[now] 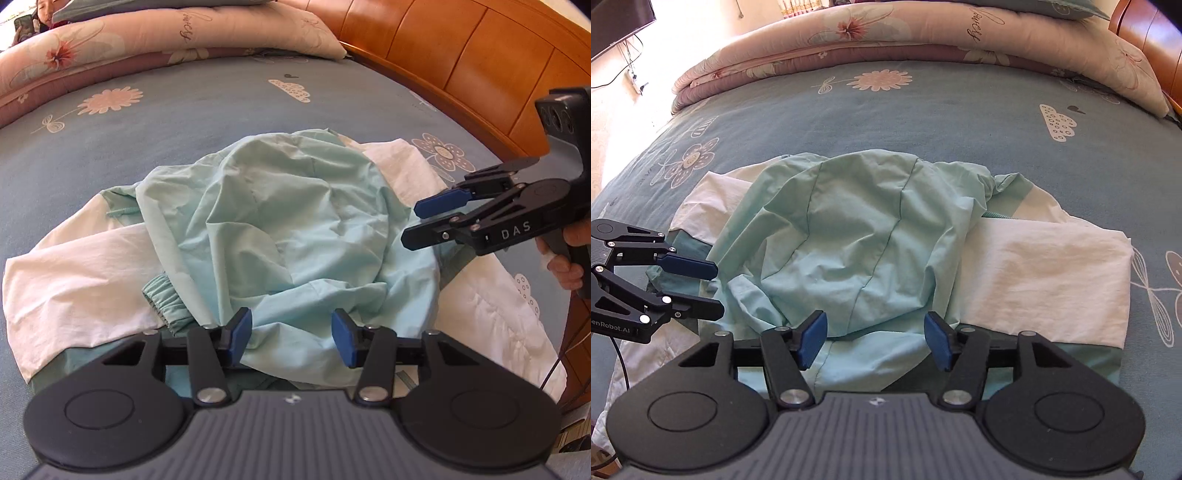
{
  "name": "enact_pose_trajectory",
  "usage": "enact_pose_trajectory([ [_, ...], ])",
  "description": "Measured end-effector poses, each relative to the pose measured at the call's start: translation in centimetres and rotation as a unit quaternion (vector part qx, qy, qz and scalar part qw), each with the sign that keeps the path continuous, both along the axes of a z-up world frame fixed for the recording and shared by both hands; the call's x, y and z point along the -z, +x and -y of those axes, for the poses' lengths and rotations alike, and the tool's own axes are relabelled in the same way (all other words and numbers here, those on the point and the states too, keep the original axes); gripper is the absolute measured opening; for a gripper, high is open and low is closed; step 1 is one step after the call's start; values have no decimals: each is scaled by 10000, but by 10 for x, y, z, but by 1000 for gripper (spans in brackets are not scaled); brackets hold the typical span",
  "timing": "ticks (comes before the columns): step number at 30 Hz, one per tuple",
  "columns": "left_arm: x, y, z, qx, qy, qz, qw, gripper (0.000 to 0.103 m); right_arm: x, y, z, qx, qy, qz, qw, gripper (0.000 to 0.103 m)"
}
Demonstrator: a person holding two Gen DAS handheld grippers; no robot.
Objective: Fold clothes
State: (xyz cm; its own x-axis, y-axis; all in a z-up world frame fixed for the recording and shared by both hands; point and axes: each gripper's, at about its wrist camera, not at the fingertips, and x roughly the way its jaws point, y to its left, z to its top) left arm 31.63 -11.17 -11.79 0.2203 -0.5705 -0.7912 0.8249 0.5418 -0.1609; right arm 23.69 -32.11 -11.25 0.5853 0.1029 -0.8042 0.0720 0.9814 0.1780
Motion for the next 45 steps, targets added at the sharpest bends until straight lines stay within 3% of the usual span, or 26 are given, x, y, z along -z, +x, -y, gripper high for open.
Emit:
enact_pose_trajectory([
  [2, -1, -17, -4, 130, 99, 177, 9997, 48, -4, -11, -9, -4, -99, -6, 10000, 65],
  [5, 10, -45, -14, 375, 314, 65, 9988, 48, -1, -33, -25, -139, -223, -71, 9996, 65],
  [11, 40, -94, -34, 582, 810, -244, 9947, 48, 39, -79, -55, -760, -201, -731, 9942, 65],
  [15, 51, -118, -48, 316, 964, -176, 9947, 53, 60, -110, -68, -1173, -383, -949, 9878, 67],
  [23, 48, -162, -76, -536, 1419, -287, 9880, 63, 67, -157, -75, -1706, -582, -795, 9804, 89],
  [26, 51, -176, -89, -851, 1676, -496, 9809, 69, 72, -171, -76, -1860, -638, -817, 9771, 103],
  [32, 54, -190, -118, -1506, 2077, -1052, 9608, 71, 77, -186, -83, -2315, -1121, -729, 9636, 103],
  [35, 40, -182, -114, -1472, 1956, -732, 9668, 71, 68, -181, -82, -2250, -1064, -894, 9644, 103],
  [37, 33, -172, -108, -1389, 1810, -444, 9726, 72, 60, -173, -74, -1894, -785, -849, 9751, 103],
  [40, 47, -159, -107, -1277, 1872, -513, 9726, 72, 60, -158, -61, -1378, -545, -989, 9840, 103],
  [42, 61, -161, -116, -1208, 2034, -648, 9695, 75, 64, -151, -55, -1146, -562, -1059, 9862, 103],
  [44, 62, -166, -135, -1150, 1950, -583, 9723, 75, 65, -151, -52, -1056, -631, -1059, 9867, 103],
  [45, 63, -168, -145, -1161, 2064, -523, 9701, 80, 64, -151, -51, -1038, -687, -1047, 9867, 103],
])
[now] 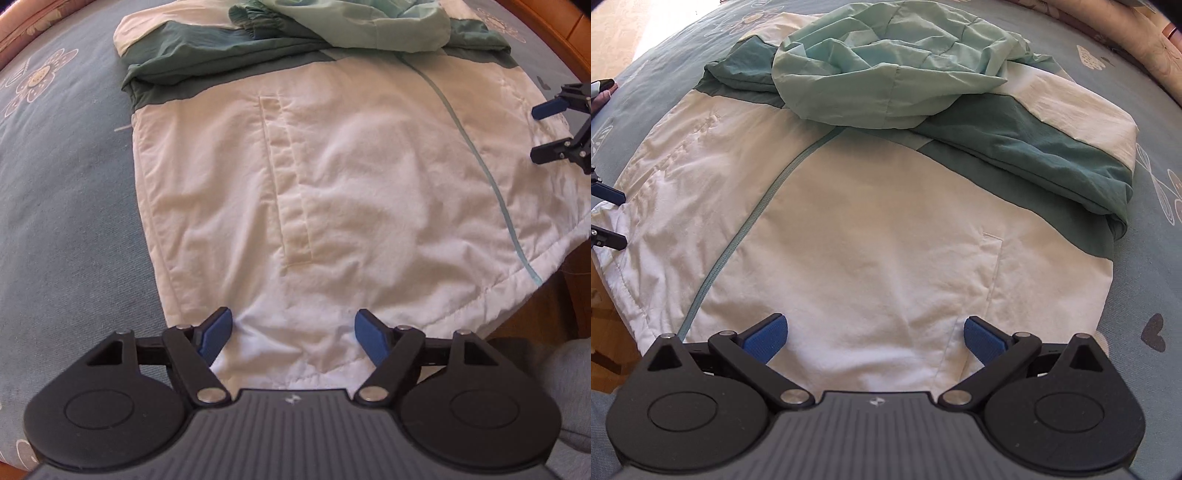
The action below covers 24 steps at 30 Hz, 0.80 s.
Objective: Fold clothes
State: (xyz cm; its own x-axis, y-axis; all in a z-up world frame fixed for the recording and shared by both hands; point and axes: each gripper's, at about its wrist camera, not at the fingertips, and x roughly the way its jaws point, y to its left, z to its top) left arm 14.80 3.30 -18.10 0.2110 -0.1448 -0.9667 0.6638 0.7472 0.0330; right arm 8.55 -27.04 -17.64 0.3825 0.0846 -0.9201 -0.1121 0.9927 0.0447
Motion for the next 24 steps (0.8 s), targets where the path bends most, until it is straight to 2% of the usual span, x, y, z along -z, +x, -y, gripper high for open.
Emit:
enact_pose_trajectory([
  [4, 0, 9, -34, -670, 147, -326, 9971, 83, -2, 1, -1, 74, -54, -61, 9999, 103],
  [6, -7, 11, -34, -693, 228, -223, 9971, 74, -5, 2, -4, 98, -32, -70, 9999, 103],
  [9, -22, 5, -24, -491, 130, 69, 9987, 73, -10, 6, -13, 47, -21, -43, 10000, 103],
  [10, -23, 2, -20, -388, 247, 161, 9988, 70, -11, 8, -15, 29, -24, -32, 10000, 103],
  [12, -23, -3, -11, -179, 384, 267, 9987, 40, -12, 11, -21, -33, -18, -26, 10000, 103],
  [17, -22, -13, 2, 521, 465, 418, 9967, 38, -17, 19, -31, -223, -28, 9, 9997, 103],
  [19, -27, -25, 2, 898, 565, 483, 9932, 38, -20, 20, -32, -294, 0, 15, 9996, 103],
  [21, -32, -37, 1, 1419, 686, 536, 9860, 39, -20, 21, -32, -342, -15, -11, 9994, 103],
  [24, -32, -52, -3, 2240, 966, 653, 9676, 41, -18, 22, -32, -379, -51, -68, 9992, 103],
])
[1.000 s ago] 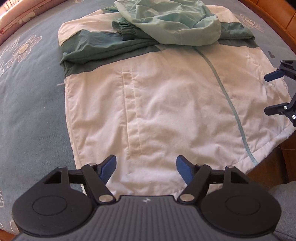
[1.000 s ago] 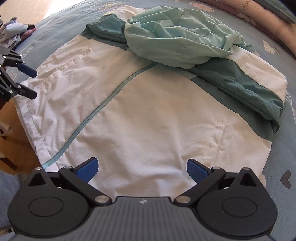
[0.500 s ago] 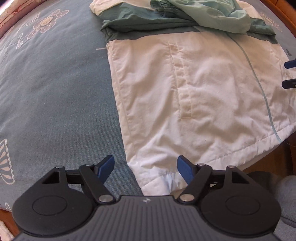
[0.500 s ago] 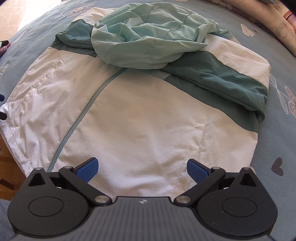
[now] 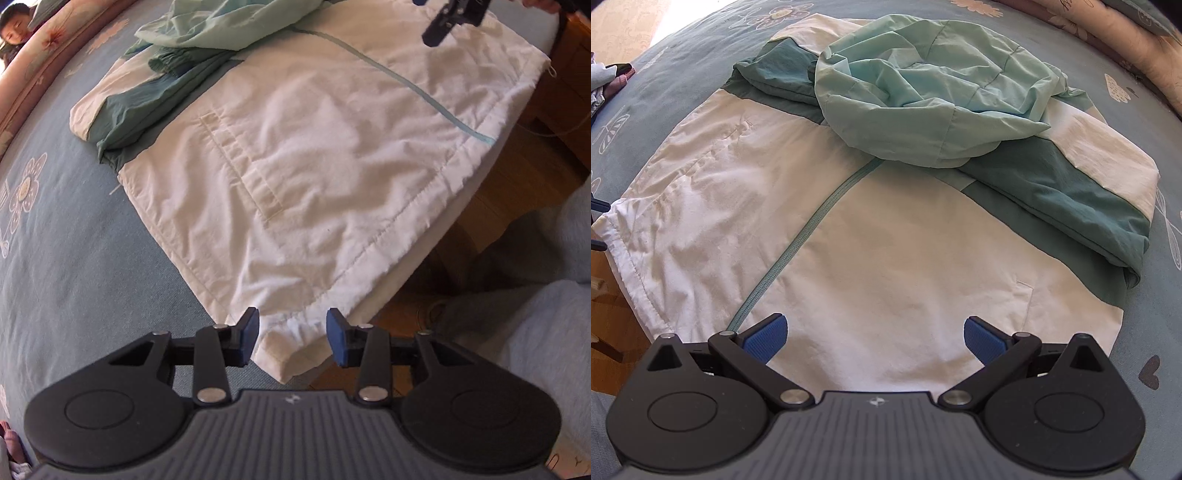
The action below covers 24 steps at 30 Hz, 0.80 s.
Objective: Fold clothes
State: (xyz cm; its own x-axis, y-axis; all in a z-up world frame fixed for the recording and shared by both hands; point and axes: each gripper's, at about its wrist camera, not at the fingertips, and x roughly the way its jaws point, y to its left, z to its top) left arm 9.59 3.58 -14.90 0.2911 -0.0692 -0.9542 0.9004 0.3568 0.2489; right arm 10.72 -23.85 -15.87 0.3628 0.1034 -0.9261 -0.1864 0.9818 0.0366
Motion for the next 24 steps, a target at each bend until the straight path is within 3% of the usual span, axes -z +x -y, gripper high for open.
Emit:
enact_pose_trajectory([
  [5, 15, -10, -3, 1089, 504, 211, 9925, 41, 1, 4, -2, 33, 48, 3, 10000, 103],
  [10, 25, -22, 0, 2328, 806, 527, 9677, 41, -2, 4, -3, -13, 96, 13, 10000, 103],
  [11, 27, -25, 0, 2571, 860, 590, 9607, 34, -2, 4, -4, -36, 132, 2, 9999, 103],
  [12, 28, -26, -1, 2724, 873, 651, 9560, 17, -4, 4, -5, -78, 184, 9, 9998, 103],
  [14, 25, -28, -3, 2746, 835, 682, 9555, 14, -8, 2, -10, -206, 306, 48, 9993, 102],
  [18, 14, -28, -11, 2476, 761, 705, 9633, 11, -22, 0, -29, -683, 878, 147, 9937, 96],
  [21, 7, -25, -12, 2176, 680, 597, 9718, 10, -23, -2, -63, -1274, 1275, 166, 9835, 89],
  [24, 2, -20, -10, 1892, 552, 490, 9792, 9, -19, -5, -111, -2131, 1395, 226, 9668, 76],
])
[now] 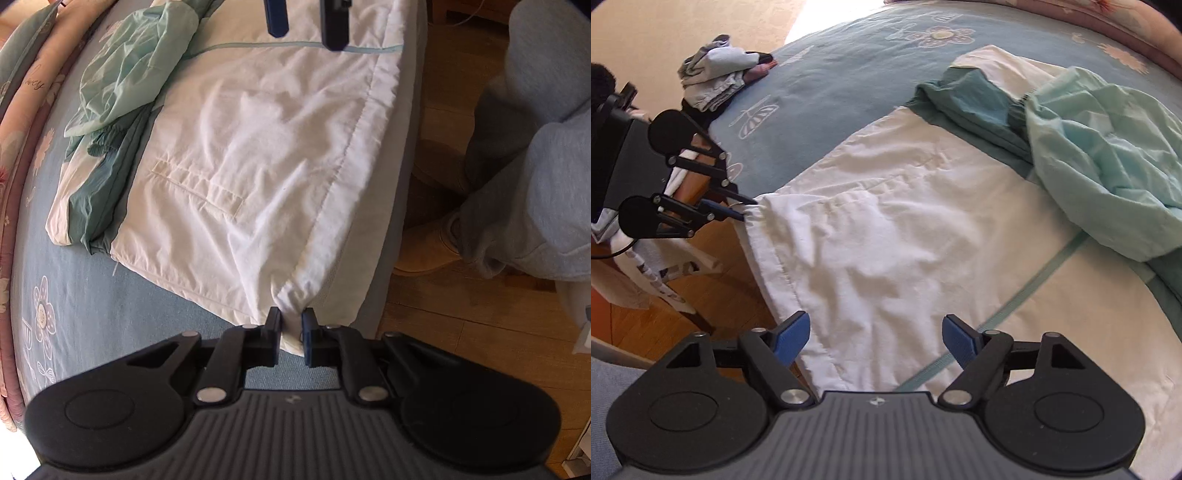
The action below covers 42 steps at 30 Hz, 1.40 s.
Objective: Fold clothes
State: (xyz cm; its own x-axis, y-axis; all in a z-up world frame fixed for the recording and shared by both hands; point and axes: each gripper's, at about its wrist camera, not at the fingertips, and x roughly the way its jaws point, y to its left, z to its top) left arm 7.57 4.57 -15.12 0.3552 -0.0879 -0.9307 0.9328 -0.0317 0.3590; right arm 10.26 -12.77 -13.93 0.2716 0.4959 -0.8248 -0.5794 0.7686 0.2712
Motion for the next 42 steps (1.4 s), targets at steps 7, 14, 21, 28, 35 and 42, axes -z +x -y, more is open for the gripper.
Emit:
enact_pose_trajectory([
  [7, -25, 30, 2, -1148, -606, -333, 9910, 8, 10, -9, -86, -1141, -517, 756, 9892, 70],
  [14, -20, 27, -3, -1208, -591, -502, 9896, 8, 15, -15, -111, -1632, -1239, 1261, 9706, 23],
  [21, 10, 17, -11, -965, -106, -832, 9918, 6, 21, 12, -111, -1242, -142, -399, 9914, 0],
  [28, 9, 23, -29, -1321, 181, -1043, 9856, 4, 12, 20, -103, -948, 197, -576, 9936, 16],
  [35, -19, 70, 5, -2410, -1292, -1164, 9548, 9, -10, 50, -31, 195, -64, -294, 9994, 27],
  [42, 29, 69, 16, -2749, -1272, -1446, 9420, 7, 14, 59, 14, 727, -608, -433, 9946, 31],
])
